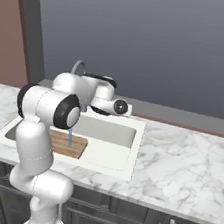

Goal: Turn on the sink faucet with hot water and rinse the cutting board for ten seconds, then turn off the faucet. Push the cutting board to reach the water if necessary.

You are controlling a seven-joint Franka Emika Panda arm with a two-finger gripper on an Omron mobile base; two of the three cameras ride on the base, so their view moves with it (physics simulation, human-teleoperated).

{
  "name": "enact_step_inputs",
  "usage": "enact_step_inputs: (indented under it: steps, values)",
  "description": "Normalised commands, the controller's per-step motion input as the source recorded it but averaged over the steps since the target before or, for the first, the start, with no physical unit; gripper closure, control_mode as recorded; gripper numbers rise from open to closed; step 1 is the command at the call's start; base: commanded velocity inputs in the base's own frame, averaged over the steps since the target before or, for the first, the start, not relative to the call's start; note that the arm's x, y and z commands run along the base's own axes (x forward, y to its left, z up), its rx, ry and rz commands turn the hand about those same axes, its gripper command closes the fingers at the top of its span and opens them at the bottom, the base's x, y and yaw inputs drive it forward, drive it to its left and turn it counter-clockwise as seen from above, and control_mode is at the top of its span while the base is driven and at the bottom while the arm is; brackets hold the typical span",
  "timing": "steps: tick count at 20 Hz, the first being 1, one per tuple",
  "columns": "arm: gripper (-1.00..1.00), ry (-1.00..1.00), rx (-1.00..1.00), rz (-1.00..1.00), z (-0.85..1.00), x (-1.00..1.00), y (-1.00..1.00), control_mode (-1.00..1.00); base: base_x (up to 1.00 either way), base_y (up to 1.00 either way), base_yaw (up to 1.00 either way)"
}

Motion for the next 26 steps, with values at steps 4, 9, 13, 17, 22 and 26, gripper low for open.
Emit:
enact_step_inputs:
  steps: [4, 9, 13, 17, 22, 26]
  values:
    - [-1.0, 0.1, 0.11, 0.23, 0.46, 0.0, 0.0, -1.0, 0.0, 0.0, 0.0]
    - [-1.0, 0.08, 0.15, 0.29, 0.42, 0.15, 0.0, -1.0, 0.0, 0.0, 0.0]
    - [-1.0, 0.2, 0.16, 0.31, 0.22, 0.04, 0.04, -1.0, 0.0, 0.0, 0.0]
    - [-1.0, 0.24, 0.1, 0.26, 0.02, 0.0, 0.19, -1.0, 0.0, 0.0, 0.0]
    - [-1.0, 0.1, 0.04, 0.08, 0.06, 0.01, -0.04, -1.0, 0.0, 0.0, 0.0]
    - [-1.0, 0.0, 0.0, 0.0, 0.16, 0.08, -0.11, -1.0, 0.0, 0.0, 0.0]
